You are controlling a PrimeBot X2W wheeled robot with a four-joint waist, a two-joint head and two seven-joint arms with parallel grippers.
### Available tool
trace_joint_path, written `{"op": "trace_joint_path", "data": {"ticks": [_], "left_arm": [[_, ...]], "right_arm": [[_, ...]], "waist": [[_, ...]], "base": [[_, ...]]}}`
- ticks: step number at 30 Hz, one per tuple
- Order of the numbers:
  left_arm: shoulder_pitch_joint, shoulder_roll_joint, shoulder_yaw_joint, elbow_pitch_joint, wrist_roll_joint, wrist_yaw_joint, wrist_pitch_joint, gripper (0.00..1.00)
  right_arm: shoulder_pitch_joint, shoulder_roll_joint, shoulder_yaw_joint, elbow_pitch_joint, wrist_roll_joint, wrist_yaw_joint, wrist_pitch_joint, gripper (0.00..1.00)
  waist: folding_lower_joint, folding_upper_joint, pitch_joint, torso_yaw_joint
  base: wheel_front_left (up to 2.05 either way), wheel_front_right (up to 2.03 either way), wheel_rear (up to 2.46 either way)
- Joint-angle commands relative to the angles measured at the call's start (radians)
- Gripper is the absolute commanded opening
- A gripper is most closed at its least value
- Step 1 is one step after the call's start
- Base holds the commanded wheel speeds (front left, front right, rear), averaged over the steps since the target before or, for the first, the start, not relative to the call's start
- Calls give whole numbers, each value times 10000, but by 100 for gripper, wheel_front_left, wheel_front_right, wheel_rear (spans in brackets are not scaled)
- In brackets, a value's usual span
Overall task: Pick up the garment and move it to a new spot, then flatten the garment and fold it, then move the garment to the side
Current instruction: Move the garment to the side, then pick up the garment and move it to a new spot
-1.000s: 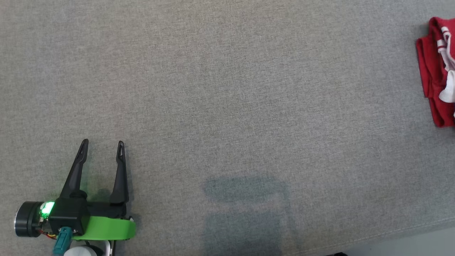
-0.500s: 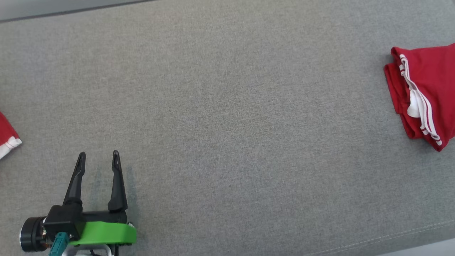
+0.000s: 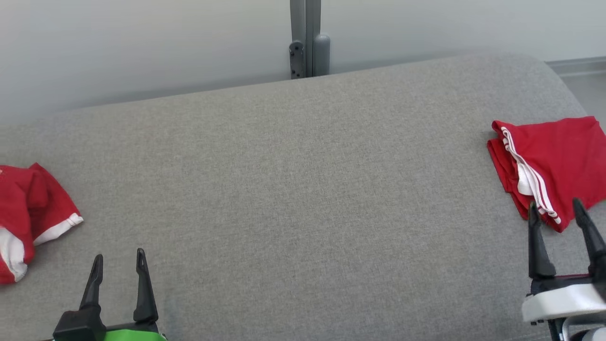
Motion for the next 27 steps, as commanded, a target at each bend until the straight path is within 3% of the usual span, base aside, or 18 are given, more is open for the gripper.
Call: {"op": "trace_joint_path", "data": {"ticks": [1, 8, 20, 27], "left_arm": [[106, -1, 43, 62, 32, -60, 1, 100], [16, -9, 29, 385, -103, -158, 1, 100], [-8, -11, -112, 422, -235, -71, 1, 100], [-147, 1, -384, 408, -397, 42, 1, 100]], "right_arm": [[233, 138, 56, 31, -85, -13, -22, 100], [993, 709, 234, 645, -218, -13, -23, 100], [1059, 830, 348, 1314, -96, -13, -23, 100], [1244, 830, 489, 1223, 44, -13, -23, 100]], "waist": [[1, 0, -646, 392], [1, 0, -880, 587], [1, 0, -959, 659], [1, 0, -995, 2032]], "base": [[0, 0, 0], [0, 0, 0], [0, 0, 0], [0, 0, 0]]}}
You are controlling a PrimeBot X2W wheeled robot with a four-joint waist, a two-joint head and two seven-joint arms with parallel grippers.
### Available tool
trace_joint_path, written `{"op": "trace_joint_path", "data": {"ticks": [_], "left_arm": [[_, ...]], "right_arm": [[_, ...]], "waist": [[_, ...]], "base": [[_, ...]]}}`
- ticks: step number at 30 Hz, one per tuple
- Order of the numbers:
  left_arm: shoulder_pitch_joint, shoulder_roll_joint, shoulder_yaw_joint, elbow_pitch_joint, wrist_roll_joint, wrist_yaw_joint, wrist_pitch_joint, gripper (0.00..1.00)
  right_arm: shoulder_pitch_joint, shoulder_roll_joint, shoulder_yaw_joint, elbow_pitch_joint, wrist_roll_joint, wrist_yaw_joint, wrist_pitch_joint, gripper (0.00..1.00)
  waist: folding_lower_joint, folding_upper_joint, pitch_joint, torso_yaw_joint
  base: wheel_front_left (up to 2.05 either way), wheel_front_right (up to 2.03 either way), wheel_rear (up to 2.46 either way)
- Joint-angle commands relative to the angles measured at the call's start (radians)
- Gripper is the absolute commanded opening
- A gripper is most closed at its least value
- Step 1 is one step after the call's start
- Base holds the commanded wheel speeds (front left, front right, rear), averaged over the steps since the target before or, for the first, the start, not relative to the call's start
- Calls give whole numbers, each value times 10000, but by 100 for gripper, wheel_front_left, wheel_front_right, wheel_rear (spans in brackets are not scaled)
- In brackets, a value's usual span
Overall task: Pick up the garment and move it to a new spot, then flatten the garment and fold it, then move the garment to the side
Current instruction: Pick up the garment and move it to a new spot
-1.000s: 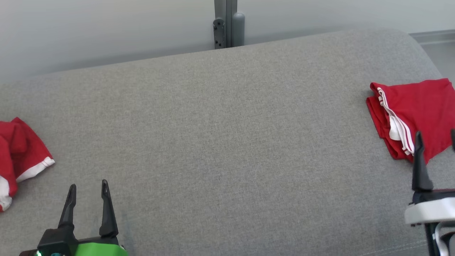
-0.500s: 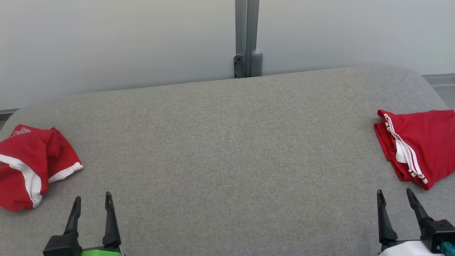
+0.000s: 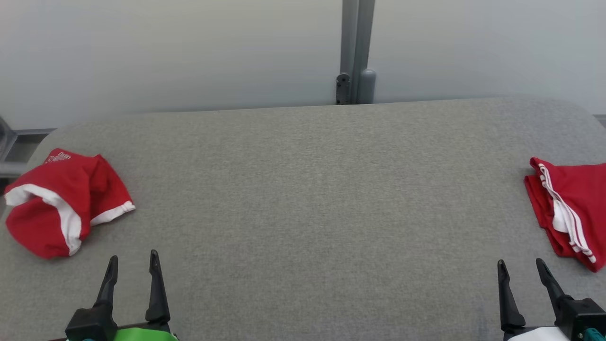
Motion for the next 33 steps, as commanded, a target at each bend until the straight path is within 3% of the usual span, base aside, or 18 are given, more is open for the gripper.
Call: {"op": "trace_joint_path", "data": {"ticks": [1, 9, 14, 23, 28, 33], "left_arm": [[-17, 28, -55, 9, -9, 64, 1, 100], [342, 29, -294, -30, -145, 183, 1, 100], [477, 29, -232, -130, -235, 225, 1, 100], [7, 22, -290, -520, -629, 283, 1, 100], [-1240, 21, -408, -436, -1254, 75, 2, 100], [-3138, 18, -494, 784, -1576, -481, 2, 100]], "right_arm": [[92, -9, 86, 15, 41, -13, -23, 100], [-109, -13, 660, 167, 186, -13, -24, 100], [-201, -14, 1081, 312, 194, -13, -24, 100], [-536, -22, 1219, 122, -165, -13, -24, 100], [-1356, -274, 1018, -411, -575, -13, -24, 100], [-2237, -751, 877, -826, -769, -13, -24, 100]], "waist": [[1, 0, -73, 1074], [1, 0, -227, 3166], [1, 0, -254, 3757], [1, 0, 597, 3488], [1, 0, 2421, 3142], [1, 0, 4166, 2912]], "base": [[0, 0, 0], [0, 0, 0], [0, 0, 0], [0, 0, 0], [0, 0, 0], [0, 0, 0]]}}
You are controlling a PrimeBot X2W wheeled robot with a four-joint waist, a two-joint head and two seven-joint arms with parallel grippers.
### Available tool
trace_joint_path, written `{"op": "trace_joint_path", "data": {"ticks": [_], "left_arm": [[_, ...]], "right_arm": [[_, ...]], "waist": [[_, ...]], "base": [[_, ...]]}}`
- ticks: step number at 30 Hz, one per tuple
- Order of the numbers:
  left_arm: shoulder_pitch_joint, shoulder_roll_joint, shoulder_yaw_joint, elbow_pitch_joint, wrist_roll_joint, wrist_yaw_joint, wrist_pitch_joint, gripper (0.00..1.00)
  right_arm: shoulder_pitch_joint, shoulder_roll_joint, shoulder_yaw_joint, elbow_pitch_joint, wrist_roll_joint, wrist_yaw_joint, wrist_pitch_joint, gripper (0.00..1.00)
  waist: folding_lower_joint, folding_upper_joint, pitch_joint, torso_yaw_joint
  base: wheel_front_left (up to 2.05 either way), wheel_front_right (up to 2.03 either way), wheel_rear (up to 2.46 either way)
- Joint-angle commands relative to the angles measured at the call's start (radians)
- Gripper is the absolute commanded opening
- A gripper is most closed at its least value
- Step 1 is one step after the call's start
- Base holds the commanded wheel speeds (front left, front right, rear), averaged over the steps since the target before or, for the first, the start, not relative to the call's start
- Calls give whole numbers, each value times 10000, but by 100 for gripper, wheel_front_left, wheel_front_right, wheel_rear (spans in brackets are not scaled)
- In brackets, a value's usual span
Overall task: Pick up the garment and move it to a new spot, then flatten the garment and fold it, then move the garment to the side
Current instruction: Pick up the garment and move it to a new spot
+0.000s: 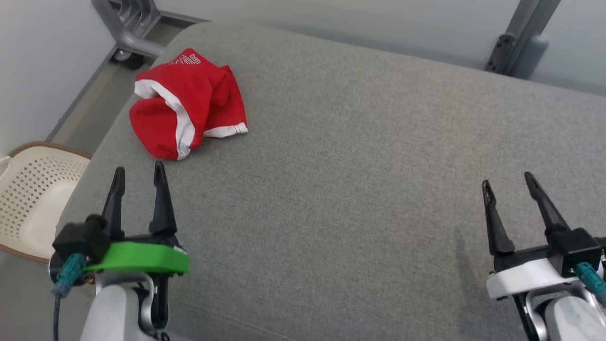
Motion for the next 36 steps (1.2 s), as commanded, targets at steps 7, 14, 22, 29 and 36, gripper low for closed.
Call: {"op": "trace_joint_path", "data": {"ticks": [7, 14, 22, 29, 36], "left_arm": [[-3520, 325, 40, 2753, -1249, -399, 804, 100], [-6071, 1198, 344, 5455, -1673, -150, 2699, 100], [-7519, 1963, 328, 7958, -1642, 288, 4103, 100], [-7596, 2610, 310, 8462, -1529, 44, 3241, 0], [-7073, 2641, -248, 7341, -1444, -418, 2473, 0]], "right_arm": [[-1062, -440, -47, -303, -159, -13, -24, 100], [-1541, -266, 225, -541, -81, -13, -24, 100], [-1630, -91, 387, -500, 21, -13, -24, 100], [-1431, 224, 417, -304, 169, -13, -24, 100], [-837, 543, 376, -41, 442, -13, -24, 100]], "waist": [[0, 0, 3854, -1262], [0, 0, 4361, -1827], [0, 0, 4356, -2290], [0, 0, 3535, -2636], [0, 0, 2073, -2881]], "base": [[0, 0, 0], [0, 0, 0], [0, 0, 0], [0, 0, 0], [0, 0, 0]]}}
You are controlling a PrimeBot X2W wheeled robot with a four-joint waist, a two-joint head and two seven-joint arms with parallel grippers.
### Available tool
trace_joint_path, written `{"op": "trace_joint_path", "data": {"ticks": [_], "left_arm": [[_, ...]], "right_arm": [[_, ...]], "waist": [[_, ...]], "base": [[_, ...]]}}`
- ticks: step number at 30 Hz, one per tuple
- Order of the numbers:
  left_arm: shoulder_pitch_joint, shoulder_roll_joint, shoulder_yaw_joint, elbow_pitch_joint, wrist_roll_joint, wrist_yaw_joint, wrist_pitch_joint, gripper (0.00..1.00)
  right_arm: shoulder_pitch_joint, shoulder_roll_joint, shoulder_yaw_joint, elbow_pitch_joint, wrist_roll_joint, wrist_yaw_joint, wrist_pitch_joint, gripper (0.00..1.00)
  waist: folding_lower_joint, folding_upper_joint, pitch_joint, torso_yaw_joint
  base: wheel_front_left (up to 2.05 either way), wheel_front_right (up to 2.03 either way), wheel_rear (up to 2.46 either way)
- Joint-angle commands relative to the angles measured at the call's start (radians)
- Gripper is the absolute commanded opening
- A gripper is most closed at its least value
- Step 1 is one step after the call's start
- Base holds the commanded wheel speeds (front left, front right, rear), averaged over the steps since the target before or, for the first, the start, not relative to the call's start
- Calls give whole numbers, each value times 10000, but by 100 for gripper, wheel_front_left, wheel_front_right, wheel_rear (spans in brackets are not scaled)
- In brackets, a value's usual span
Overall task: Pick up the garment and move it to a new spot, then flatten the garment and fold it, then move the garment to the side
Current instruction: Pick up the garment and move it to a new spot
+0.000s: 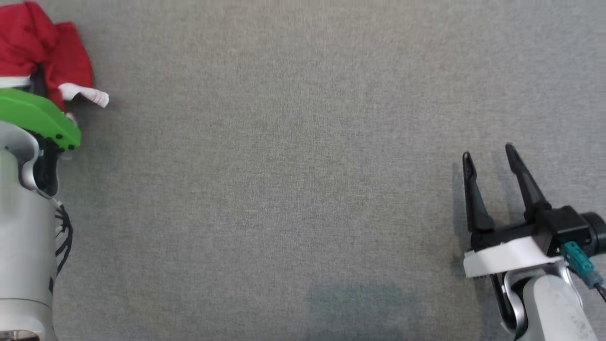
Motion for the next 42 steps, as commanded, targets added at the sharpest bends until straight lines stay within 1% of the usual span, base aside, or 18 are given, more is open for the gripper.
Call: {"op": "trace_joint_path", "data": {"ticks": [1, 4, 6, 10, 13, 15, 18, 20, 22, 24, 28, 32, 35, 38, 39, 40, 41, 42], "left_arm": [[260, -76, -134, -467, 40, -75, -96, 0], [748, -286, -580, -2039, -335, -133, 141, 0], [1218, -210, -999, -3479, -509, -139, 483, 0], [2357, -253, -1539, -6659, -859, -140, 1449, 0], [3363, -389, -1997, -9124, -972, 100, 2257, 0], [3976, -498, -2430, -10485, -948, 247, 2741, 0], [4733, -639, -3251, -11827, -719, 393, 3351, 0], [5226, -848, -3908, -12309, -696, 435, 3675, 0], [5553, -989, -4417, -12407, -630, 461, 3895, 0], [5840, -1137, -4876, -12157, -477, 503, 4011, 0], [6030, -1506, -5470, -10935, -376, 526, 3903, 0], [5670, -1777, -5621, -8891, 138, 591, 3127, 0], [5476, -2016, -5705, -7338, 183, 495, 2422, 0], [5255, -2163, -5793, -6325, 322, 420, 1743, 0], [5235, -2222, -5829, -6094, 303, 385, 1505, 12], [5249, -2270, -5837, -5963, 242, 364, 1264, 36], [5292, -2306, -5773, -5875, 148, 377, 1023, 100], [5357, -2311, -5721, -5822, 131, 456, 852, 100]], "right_arm": [[284, 71, 14, 86, 105, -13, -24, 100], [590, 99, 64, 186, 222, -13, -24, 100], [766, 123, 96, 204, 275, -13, -24, 100], [1006, 133, 158, 178, 575, -13, -24, 100], [1082, 135, 207, 157, 762, -13, -24, 100], [1120, 135, 227, 129, 832, -13, -24, 100], [1183, 138, 251, 98, 915, -13, -24, 100], [1214, 135, 271, 93, 988, -13, -24, 100], [1189, 134, 225, 70, 1066, -13, -24, 100], [1147, 140, 166, 30, 1156, -13, -24, 100], [1104, 138, 79, 3, 1325, -13, -24, 100], [937, 141, 0, -5, 1448, -12, -24, 100], [868, 138, 30, 12, 1491, -12, -24, 100], [829, 138, 30, 22, 1484, -12, -24, 100], [855, 137, -6, 30, 1480, -10, -24, 100], [901, 137, -50, 35, 1477, -12, -24, 100], [958, 136, -98, 46, 1468, -10, -24, 100], [1021, 137, -161, 68, 1453, -12, -24, 100]], "waist": [[-1, 0, -1187, -218], [-1, 0, -1761, -382], [-1, 0, -2070, -537], [-1, 0, -2444, -919], [-1, 0, -2576, -1334], [-1, 0, -2587, -1631], [-1, 0, -2560, -2042], [-1, 0, -2501, -2343], [-1, 0, -2408, -2646], [-1, 0, -2279, -2917], [-1, 0, -2011, -3314], [-1, 0, -1764, -3595], [-1, 0, -1682, -3724], [-1, 0, -1676, -3753], [-1, 0, -1708, -3733], [-1, 0, -1752, -3706], [-1, 0, -1816, -3664], [-1, 0, -1892, -3617]], "base": [[0, 0, 0], [0, 0, 0], [0, 0, 0], [0, 0, 0], [0, 0, 0], [0, 0, 0], [0, 0, 0], [0, 0, 0], [0, 0, 0], [0, 0, 0], [0, 0, 0], [0, 0, 0], [0, 0, 0], [0, 0, 0], [0, 0, 0], [0, 0, 0], [0, 0, 0], [0, 0, 0]]}}
